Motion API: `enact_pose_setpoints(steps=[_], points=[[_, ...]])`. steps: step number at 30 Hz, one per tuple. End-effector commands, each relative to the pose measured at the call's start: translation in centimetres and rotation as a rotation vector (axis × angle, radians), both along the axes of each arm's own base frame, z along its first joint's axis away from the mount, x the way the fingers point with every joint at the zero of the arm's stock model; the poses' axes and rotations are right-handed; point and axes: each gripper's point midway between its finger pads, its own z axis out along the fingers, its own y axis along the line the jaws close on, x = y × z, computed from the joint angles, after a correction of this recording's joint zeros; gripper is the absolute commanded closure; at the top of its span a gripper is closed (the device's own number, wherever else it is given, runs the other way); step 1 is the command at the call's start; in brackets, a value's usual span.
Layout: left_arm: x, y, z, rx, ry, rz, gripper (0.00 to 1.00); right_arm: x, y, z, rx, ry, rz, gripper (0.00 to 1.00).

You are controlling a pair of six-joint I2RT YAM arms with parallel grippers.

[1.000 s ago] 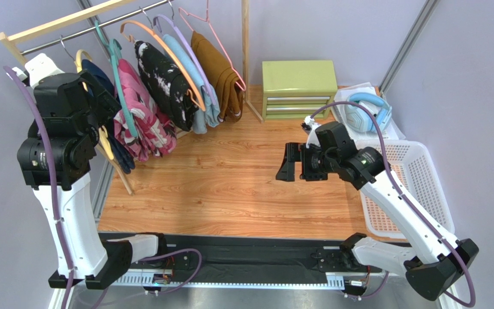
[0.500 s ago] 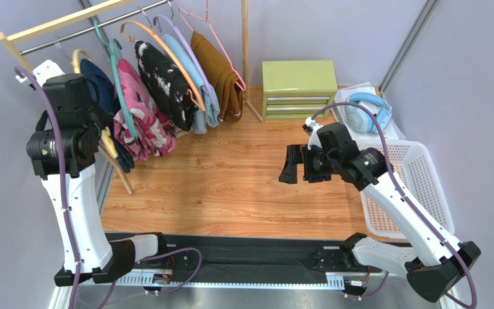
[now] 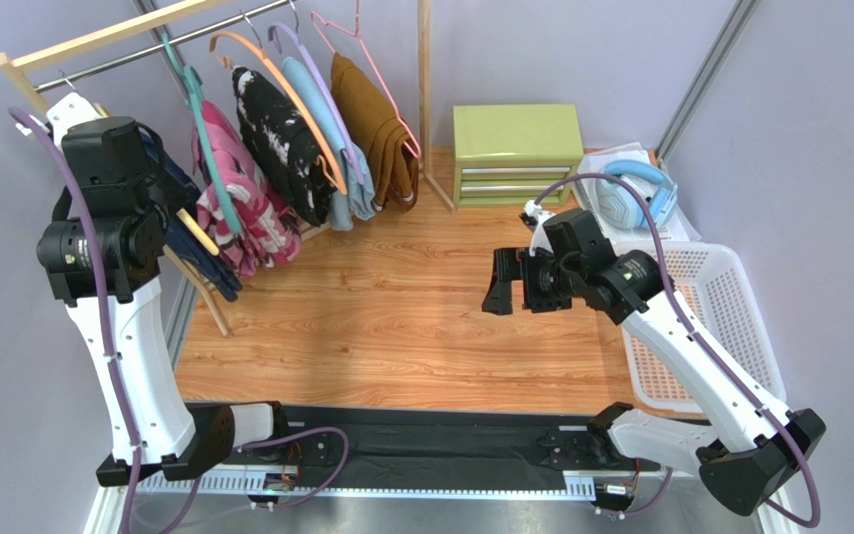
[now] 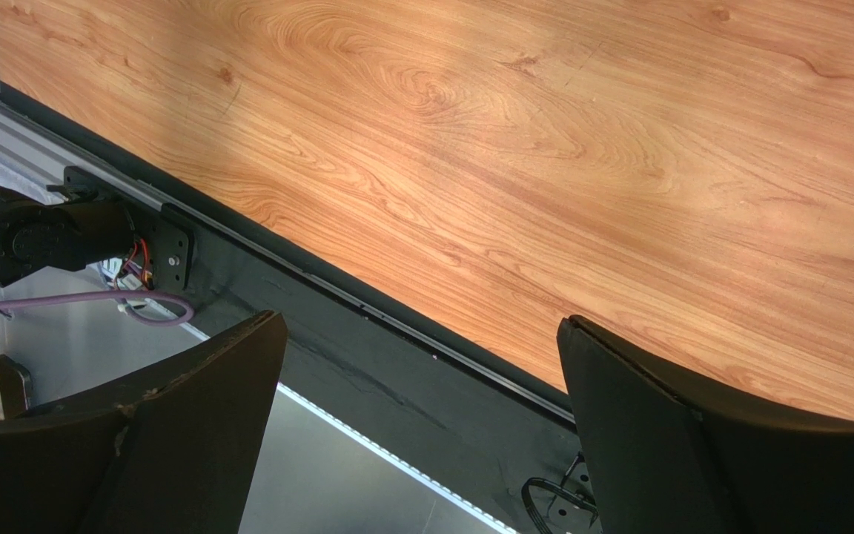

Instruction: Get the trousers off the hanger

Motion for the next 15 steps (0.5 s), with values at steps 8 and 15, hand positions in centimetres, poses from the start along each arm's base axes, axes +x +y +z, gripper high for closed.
enact_pose_setpoints(steps=[8,15], points=[[-2.1,-2.5,7.7,-0.008,-0.339,-0.134,1.00,1.1,0.7,1.0,0.009,-0.030,0.016,0.00],[-0.8,-2.6,4.8,0.037,-0.284,-0.174,1.00,1.1,1.1,1.0,0.022,-0.021,0.024,0.00]])
